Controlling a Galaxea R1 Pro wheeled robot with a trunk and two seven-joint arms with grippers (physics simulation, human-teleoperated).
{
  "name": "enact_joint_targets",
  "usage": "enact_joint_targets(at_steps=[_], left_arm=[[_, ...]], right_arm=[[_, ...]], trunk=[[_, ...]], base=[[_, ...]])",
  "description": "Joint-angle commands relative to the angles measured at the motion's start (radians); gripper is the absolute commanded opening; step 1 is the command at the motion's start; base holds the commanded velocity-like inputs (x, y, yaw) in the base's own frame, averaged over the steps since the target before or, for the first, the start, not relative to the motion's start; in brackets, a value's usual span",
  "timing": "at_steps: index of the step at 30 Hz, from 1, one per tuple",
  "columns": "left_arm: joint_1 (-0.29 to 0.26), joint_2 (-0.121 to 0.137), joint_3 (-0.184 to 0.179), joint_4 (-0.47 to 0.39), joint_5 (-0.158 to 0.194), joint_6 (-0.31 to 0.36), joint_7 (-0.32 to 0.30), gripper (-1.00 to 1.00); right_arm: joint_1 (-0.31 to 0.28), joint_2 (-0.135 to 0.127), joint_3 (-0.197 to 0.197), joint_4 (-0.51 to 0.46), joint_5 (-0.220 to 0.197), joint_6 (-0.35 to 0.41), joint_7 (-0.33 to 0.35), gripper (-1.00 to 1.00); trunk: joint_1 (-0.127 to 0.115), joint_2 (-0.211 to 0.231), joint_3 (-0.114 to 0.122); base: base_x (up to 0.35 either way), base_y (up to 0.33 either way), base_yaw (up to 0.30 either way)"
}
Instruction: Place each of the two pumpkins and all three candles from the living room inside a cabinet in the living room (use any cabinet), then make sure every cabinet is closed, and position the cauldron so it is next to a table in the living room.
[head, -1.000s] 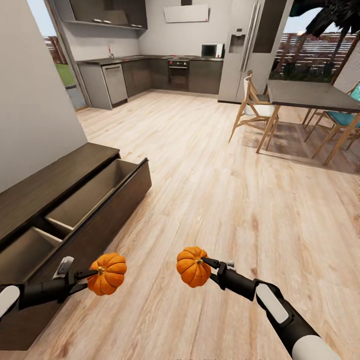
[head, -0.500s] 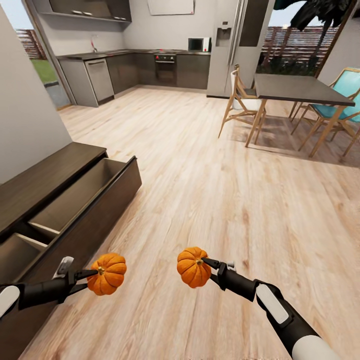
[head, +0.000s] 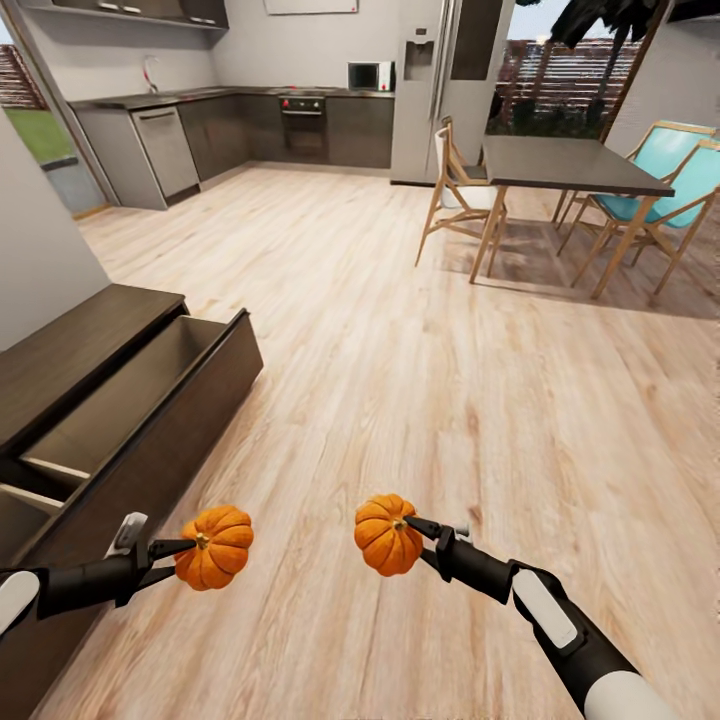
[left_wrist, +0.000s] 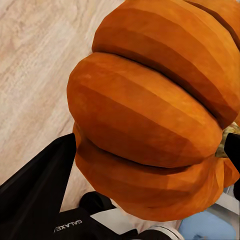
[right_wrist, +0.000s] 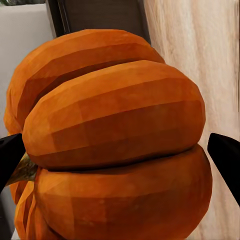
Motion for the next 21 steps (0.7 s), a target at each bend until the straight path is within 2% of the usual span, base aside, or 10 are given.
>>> enact_joint_targets(at_steps=[1, 5, 11, 14, 15, 19, 21], left_arm=[[-0.001, 0.001, -0.002, 0.000, -0.001, 0.002, -0.007, -1.00], [-0.001, 0.001, -0.002, 0.001, -0.001, 0.002, -0.008, -1.00], [-0.001, 0.001, -0.002, 0.003, -0.001, 0.002, -0.008, -1.00], [-0.001, 0.001, -0.002, 0.002, -0.001, 0.002, -0.008, -1.00], [-0.001, 0.001, -0.001, 0.002, -0.001, 0.002, -0.008, -1.00], [-0.001, 0.001, 0.000, 0.001, 0.002, 0.002, -0.010, -1.00], [-0.001, 0.001, 0.000, 0.000, 0.004, 0.002, -0.011, -1.00]], right_arm=[[-0.001, -0.001, 0.003, 0.006, -0.006, 0.003, 0.005, -1.00], [-0.001, -0.014, 0.003, 0.027, -0.007, 0.002, 0.058, -1.00], [-0.001, -0.021, 0.001, 0.046, -0.008, 0.002, 0.070, -1.00], [-0.001, -0.021, -0.079, 0.061, -0.006, 0.004, 0.070, -1.00], [-0.001, -0.021, -0.095, 0.062, -0.005, 0.004, 0.068, -1.00], [-0.001, -0.021, -0.120, 0.064, -0.004, 0.005, 0.064, -1.00], [-0.001, -0.021, -0.122, 0.064, -0.004, 0.005, 0.062, -1.00]], trunk=[[0.000, 0.000, -0.002], [0.000, 0.000, -0.008], [0.000, 0.000, -0.016], [0.000, 0.000, -0.018], [0.000, 0.000, -0.019], [0.000, 0.000, -0.020], [-0.008, 0.014, -0.014]], base=[[0.000, 0.000, -0.151], [0.000, 0.000, -0.155], [0.000, 0.000, -0.182], [0.000, 0.000, -0.235], [0.000, 0.000, -0.246], [0.000, 0.000, -0.252], [0.000, 0.000, -0.253]])
